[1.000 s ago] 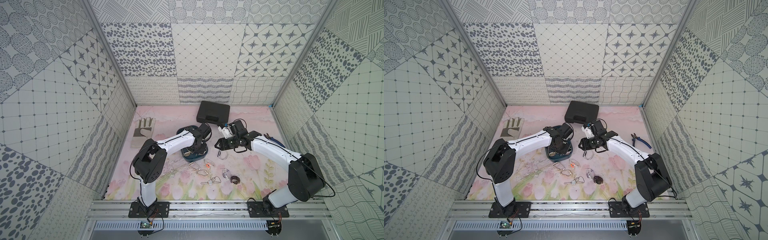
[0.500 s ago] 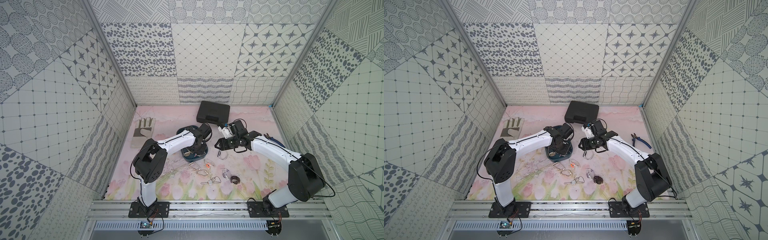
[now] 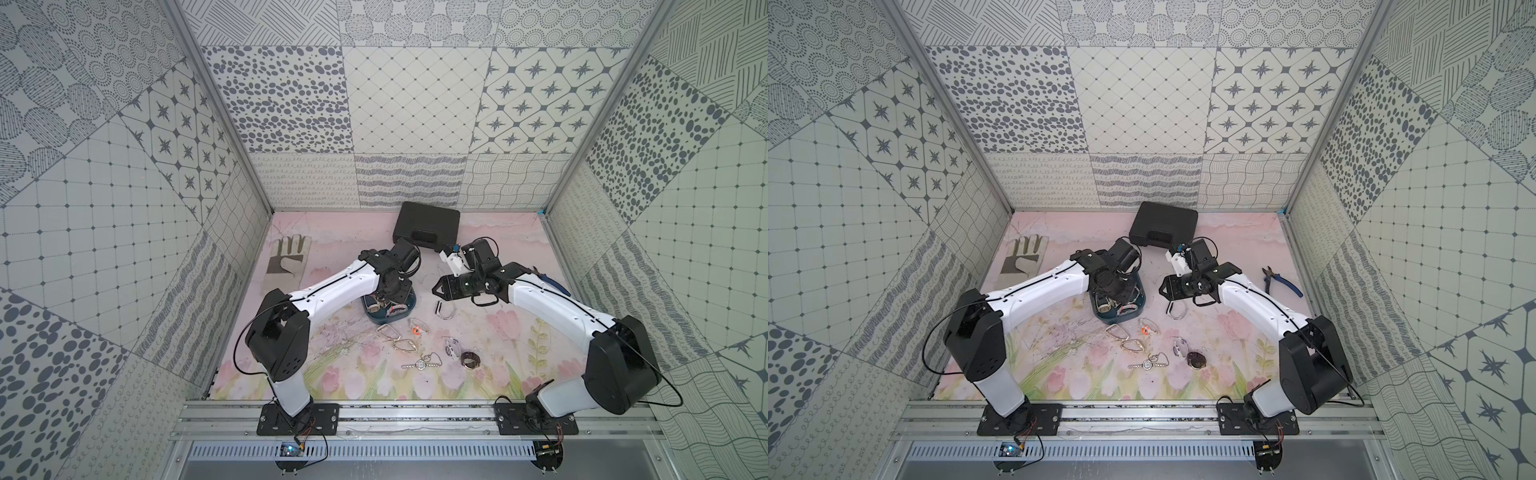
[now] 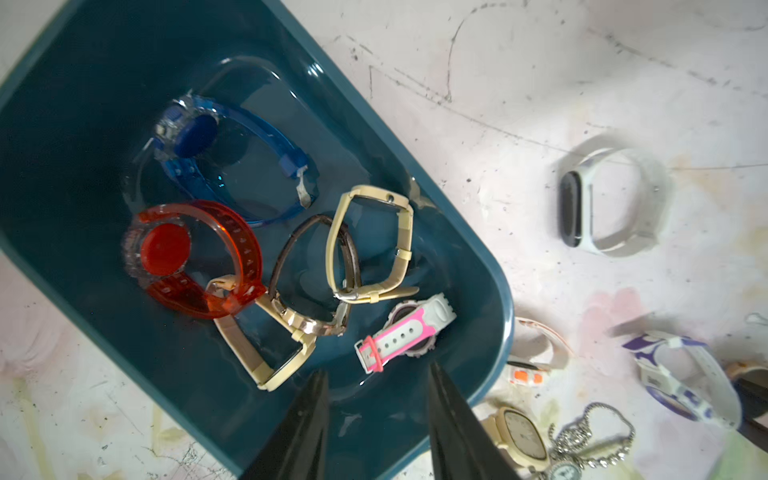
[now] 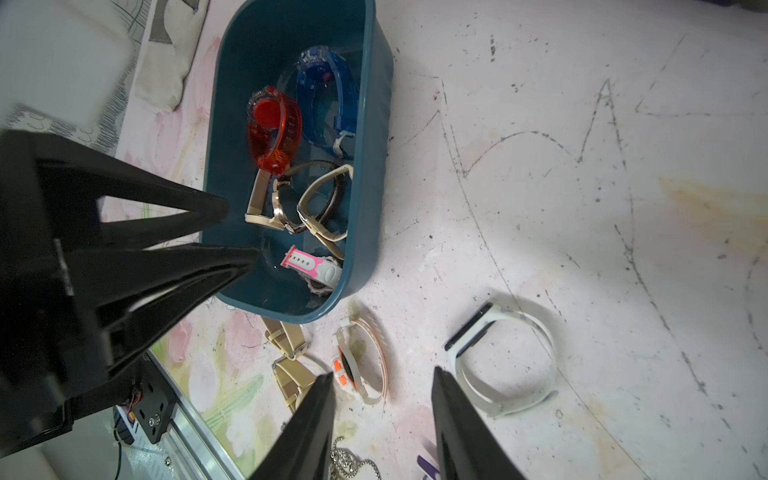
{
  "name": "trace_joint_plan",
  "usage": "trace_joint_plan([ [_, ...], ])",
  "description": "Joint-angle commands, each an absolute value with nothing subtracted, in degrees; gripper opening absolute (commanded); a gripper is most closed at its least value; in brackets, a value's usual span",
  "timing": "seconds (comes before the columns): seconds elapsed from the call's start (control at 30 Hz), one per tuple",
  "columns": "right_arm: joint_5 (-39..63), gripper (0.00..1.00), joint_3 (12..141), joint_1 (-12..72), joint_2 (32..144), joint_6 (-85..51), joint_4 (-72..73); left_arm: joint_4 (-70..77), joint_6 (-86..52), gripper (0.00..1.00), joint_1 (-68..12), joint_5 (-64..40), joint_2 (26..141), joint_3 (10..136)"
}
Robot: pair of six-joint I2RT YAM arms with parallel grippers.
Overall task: Put the watch into the storage box
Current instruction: Place the watch in the storage box.
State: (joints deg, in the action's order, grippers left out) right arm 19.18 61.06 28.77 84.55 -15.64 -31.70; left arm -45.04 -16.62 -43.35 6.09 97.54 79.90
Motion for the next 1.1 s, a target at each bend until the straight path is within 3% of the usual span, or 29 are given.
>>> trace_joint_plan([
  [0.0,15.81,0.43,60.59,28.55,83.21,-15.21,-35.09,-43.33,-18.45,0.44,-43.03,6.72,89.94,78.21],
  [0.27,14.59,0.42,58.60,29.28,84.18,-14.30,-38.04,-35.47,-22.48,0.45,-43.28,-1.10,73.32,67.17],
  [0.5,8.88,0.42,61.77,35.16,90.90,-10.88,-39.73,-32.17,-26.47,0.45,-44.49,-2.61,65.12,57.09],
  [1.07,-0.85,0.43,65.72,38.00,99.67,-4.48,-41.33,-27.94,-32.45,0.45,-44.82,-1.79,58.33,44.34],
])
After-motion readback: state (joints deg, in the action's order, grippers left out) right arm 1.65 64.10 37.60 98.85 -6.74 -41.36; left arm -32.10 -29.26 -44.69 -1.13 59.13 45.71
